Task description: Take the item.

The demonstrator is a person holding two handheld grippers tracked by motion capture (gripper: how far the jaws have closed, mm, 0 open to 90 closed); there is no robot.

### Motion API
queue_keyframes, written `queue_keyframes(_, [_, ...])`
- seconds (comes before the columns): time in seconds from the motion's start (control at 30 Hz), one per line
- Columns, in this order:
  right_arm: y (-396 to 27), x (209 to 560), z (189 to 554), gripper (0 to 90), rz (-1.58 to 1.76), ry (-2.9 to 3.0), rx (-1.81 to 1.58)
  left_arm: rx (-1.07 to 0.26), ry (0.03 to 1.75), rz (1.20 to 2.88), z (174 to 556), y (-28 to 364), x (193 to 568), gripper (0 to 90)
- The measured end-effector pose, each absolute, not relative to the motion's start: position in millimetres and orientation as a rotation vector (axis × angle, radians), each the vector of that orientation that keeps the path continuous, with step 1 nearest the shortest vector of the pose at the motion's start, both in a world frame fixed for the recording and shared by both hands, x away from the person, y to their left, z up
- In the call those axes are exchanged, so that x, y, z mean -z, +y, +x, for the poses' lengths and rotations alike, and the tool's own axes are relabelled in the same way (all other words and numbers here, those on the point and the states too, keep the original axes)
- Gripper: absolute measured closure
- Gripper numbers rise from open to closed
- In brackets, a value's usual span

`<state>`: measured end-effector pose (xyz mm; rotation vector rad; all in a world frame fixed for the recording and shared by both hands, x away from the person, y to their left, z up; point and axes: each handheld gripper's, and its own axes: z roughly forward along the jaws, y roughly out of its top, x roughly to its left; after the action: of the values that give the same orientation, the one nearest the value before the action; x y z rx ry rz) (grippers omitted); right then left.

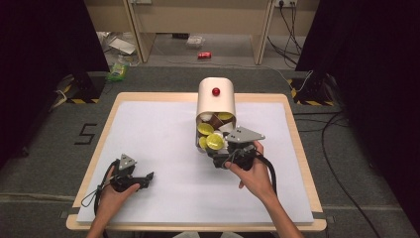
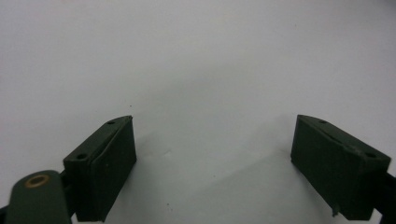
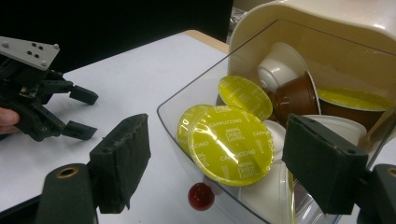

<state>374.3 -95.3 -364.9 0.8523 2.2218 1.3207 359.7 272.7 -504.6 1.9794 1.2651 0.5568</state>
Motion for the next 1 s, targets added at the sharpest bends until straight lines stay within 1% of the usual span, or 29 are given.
queue_keyframes(0.47, [-92, 362, 385, 26.2, 0.888, 2.199, -1.315, -0.555, 1.266, 1.978, 360, 273, 505, 13.3])
queue_keyframes(1.0, [-84, 369, 395, 29.7, 0.905, 2.224, -1.270, -0.555, 1.266, 1.978, 360, 273, 505, 13.3])
